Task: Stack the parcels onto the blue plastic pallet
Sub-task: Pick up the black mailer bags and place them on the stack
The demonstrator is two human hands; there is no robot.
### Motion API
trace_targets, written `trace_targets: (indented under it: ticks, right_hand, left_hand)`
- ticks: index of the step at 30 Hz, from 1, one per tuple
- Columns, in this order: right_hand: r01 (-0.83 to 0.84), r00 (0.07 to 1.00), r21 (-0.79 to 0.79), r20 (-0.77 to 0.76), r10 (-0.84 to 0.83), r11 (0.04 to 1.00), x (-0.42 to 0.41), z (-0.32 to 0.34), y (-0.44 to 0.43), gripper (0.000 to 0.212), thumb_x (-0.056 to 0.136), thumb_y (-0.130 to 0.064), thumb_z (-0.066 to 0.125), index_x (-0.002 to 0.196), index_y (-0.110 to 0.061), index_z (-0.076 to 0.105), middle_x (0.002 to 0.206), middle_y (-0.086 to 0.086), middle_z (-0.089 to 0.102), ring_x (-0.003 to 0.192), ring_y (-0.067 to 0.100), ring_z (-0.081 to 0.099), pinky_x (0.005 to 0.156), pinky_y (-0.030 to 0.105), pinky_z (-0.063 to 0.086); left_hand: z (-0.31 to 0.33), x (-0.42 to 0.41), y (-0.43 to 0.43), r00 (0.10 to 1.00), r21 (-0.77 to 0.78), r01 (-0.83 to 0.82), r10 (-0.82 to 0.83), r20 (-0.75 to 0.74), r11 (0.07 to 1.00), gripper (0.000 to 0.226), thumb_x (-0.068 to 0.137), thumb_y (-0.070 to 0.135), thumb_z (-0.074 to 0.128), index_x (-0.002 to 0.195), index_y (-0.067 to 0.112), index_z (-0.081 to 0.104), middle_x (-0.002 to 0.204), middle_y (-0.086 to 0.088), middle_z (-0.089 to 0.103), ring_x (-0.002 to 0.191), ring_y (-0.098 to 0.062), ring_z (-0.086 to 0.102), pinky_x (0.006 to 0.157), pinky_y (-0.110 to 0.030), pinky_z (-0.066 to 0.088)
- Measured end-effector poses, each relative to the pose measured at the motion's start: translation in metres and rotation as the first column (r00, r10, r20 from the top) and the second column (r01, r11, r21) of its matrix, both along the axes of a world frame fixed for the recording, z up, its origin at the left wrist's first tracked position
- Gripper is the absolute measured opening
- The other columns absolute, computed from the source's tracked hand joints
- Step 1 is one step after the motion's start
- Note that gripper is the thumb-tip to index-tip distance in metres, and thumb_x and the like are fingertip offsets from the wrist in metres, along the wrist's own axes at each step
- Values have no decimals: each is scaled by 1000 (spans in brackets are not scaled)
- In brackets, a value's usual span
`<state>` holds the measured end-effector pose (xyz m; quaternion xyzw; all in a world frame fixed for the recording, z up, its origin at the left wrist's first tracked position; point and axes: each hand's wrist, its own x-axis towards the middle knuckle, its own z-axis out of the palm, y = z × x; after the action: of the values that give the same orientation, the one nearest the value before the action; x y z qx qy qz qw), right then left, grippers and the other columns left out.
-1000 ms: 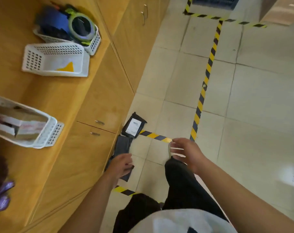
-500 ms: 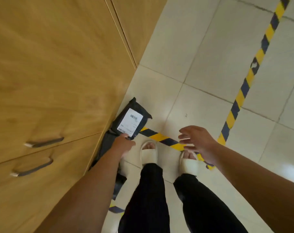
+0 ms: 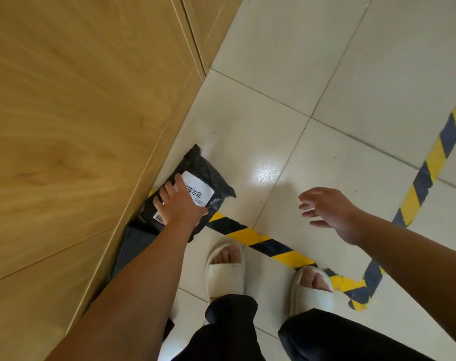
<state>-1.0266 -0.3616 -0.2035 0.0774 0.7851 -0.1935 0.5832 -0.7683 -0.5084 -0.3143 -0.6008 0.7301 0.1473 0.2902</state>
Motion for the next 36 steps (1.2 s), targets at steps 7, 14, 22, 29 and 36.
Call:
trace_targets:
  ticks: [7,14,22,29,36]
  right_hand:
    - [60,998,26,26,-61,998,19,92,10,6,95,-17,60,97,-12,64,101,10,69,85,25,64,80,36,51]
    - [18,999,-51,44,-16,999,48,325,13,42,87,-25,76,124,-14,58,116,11,58,85,20,59,67,30,50]
    - [-399,898,-314,58,437,861,57,595,-13,69,72,-39,86,131,-19,56,124,3,66,108,21,67,96,37,54]
    - [-345,924,-507,-37,380,790,88,654,-2,28,76,-15,82,100,-7,69,96,10,76,83,24,73,68,34,57]
    - [-111,916,-487,289,280,866,114,647,35,25,86,-15,74,109,-6,66,92,9,77,92,26,68,75,38,54]
  left_hand:
    - [121,-5,29,980,30,142,-136,-148,989,119,57,65,78,150,22,16,146,-14,33,133,-35,33,110,-50,24]
    - [382,-14,80,964,127,119,-84,-251,985,119,59,69,73,152,26,12,148,-13,31,135,-33,32,112,-49,23]
    - [665,-9,108,895,7,74,-63,-441,997,120,55,57,77,151,28,11,145,-7,29,135,-27,26,114,-47,21]
    - [753,19,133,929,-282,-41,-67,-363,959,125,64,61,75,153,33,-8,158,-6,3,148,-31,3,121,-51,6]
    - [794,53,232,-577,664,-747,510,-638,-15,84,80,33,79,146,35,28,142,-1,44,127,-24,46,97,-42,43]
